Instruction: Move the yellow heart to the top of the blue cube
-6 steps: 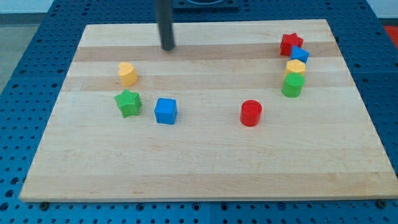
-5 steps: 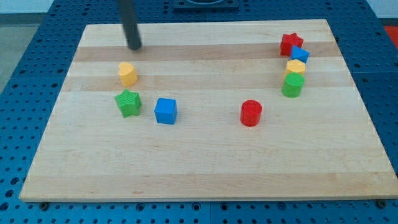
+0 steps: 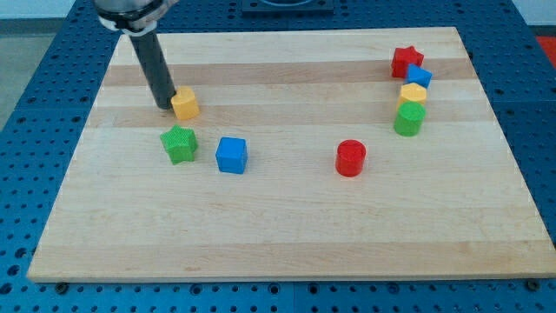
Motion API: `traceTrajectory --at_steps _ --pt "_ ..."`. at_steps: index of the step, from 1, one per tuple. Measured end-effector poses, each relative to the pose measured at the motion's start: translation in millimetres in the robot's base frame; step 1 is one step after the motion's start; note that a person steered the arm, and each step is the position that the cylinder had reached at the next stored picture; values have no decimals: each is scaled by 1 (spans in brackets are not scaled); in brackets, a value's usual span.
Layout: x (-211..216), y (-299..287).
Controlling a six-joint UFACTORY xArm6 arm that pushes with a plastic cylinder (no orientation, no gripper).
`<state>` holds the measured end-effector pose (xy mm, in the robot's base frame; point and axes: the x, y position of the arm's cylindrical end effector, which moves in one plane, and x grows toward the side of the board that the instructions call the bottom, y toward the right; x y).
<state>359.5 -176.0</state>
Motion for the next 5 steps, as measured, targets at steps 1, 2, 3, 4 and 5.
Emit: traceTrajectory --at_steps 1,2,3,4,5 --pt "0 16" --pt "0 39" --pt "0 62" --pt "0 81" --pt "1 95"
